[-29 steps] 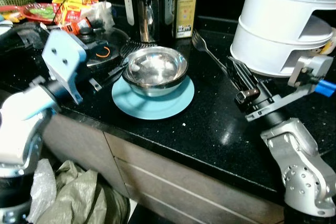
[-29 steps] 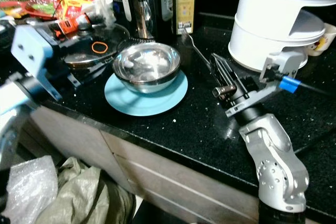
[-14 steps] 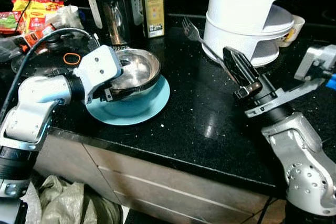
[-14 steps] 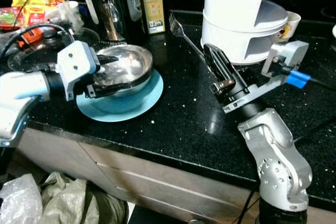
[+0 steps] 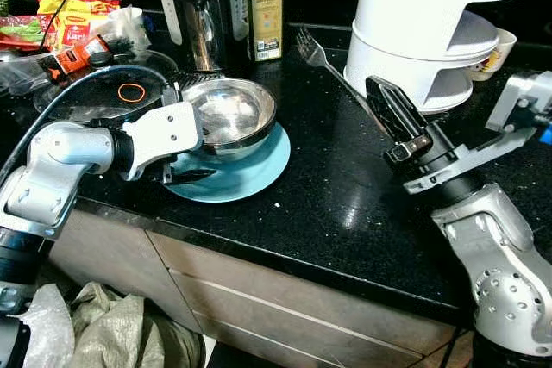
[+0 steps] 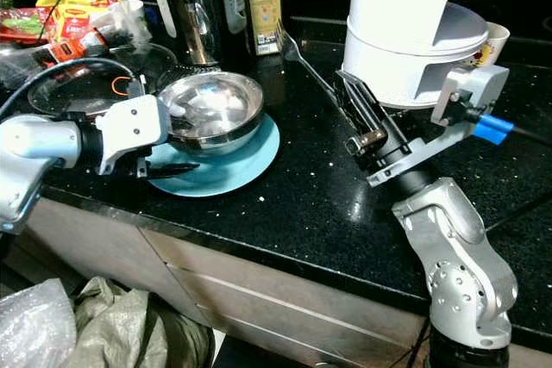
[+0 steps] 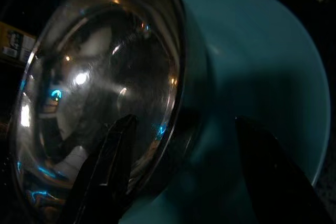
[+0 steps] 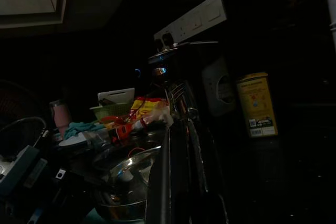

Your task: Kitchen organization

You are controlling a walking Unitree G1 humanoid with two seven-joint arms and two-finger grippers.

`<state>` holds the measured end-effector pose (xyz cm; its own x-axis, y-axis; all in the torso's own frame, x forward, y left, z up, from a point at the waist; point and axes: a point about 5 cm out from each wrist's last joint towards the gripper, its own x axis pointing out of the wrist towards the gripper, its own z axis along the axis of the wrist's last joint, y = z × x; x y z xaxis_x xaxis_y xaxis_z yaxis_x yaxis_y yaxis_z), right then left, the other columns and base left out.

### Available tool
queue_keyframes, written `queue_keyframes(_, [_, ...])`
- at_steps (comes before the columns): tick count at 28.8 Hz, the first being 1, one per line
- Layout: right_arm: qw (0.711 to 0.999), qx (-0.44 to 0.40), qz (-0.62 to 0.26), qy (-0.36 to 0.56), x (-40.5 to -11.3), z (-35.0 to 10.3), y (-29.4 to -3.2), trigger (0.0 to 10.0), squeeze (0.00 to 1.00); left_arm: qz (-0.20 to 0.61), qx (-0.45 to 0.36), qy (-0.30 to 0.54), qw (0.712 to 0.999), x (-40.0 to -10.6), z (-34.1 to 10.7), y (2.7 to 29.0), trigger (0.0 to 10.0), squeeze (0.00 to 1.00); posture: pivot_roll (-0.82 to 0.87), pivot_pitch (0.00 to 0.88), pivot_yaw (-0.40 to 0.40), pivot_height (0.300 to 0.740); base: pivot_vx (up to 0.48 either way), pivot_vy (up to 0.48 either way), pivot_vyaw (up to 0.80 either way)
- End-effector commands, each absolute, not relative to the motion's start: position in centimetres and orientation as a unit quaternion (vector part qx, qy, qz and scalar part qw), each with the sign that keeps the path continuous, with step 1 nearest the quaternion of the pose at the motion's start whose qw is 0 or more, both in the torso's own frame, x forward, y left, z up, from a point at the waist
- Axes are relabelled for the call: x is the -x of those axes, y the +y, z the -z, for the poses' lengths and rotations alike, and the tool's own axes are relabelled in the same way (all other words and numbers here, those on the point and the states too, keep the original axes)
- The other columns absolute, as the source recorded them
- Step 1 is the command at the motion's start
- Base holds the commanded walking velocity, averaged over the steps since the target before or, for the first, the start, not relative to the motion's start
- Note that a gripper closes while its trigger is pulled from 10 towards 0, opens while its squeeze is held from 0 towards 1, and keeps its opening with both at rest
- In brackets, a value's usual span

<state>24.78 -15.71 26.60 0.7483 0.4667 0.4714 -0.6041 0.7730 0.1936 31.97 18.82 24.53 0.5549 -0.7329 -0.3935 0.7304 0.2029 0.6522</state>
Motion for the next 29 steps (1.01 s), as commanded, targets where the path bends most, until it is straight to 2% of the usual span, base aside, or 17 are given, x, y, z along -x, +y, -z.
queue_keyframes(1, [0.914, -0.168, -0.306, -0.205, -24.4, -27.0, -15.2, 10.0, 0.00, 0.469, -0.439, 0.012, 0.766, -32.1, -24.6, 19.2, 10.0, 0.00, -0.03, 0.000, 0.037, 0.740, 0.000, 0.000, 0.00])
queue_keyframes(14, [0.914, -0.168, -0.307, -0.207, -24.1, -27.1, -15.0, 10.0, 0.00, 0.448, -0.468, 0.000, 0.762, -33.7, -24.0, 19.1, 10.0, 0.00, -0.04, 0.000, 0.043, 0.740, 0.000, 0.000, 0.00])
queue_keyframes(15, [0.914, -0.168, -0.306, -0.207, -24.1, -27.1, -15.0, 10.0, 0.00, 0.449, -0.469, 0.000, 0.761, -33.8, -24.0, 19.1, 2.5, 0.00, -0.04, 0.000, 0.044, 0.740, 0.000, 0.000, 0.00])
queue_keyframes(16, [0.915, -0.167, -0.304, -0.207, -24.1, -27.1, -15.0, 10.0, 0.00, 0.453, -0.469, 0.003, 0.758, -33.8, -24.0, 19.1, 0.0, 0.00, -0.04, 0.000, 0.046, 0.740, 0.000, 0.000, 0.00])
queue_keyframes(29, [0.917, -0.167, -0.296, -0.208, -24.2, -27.2, -15.1, 10.0, 0.00, 0.473, -0.471, 0.014, 0.744, -33.6, -23.0, 18.7, 0.0, 0.00, -0.03, 0.000, 0.046, 0.740, 0.000, 0.000, 0.00])
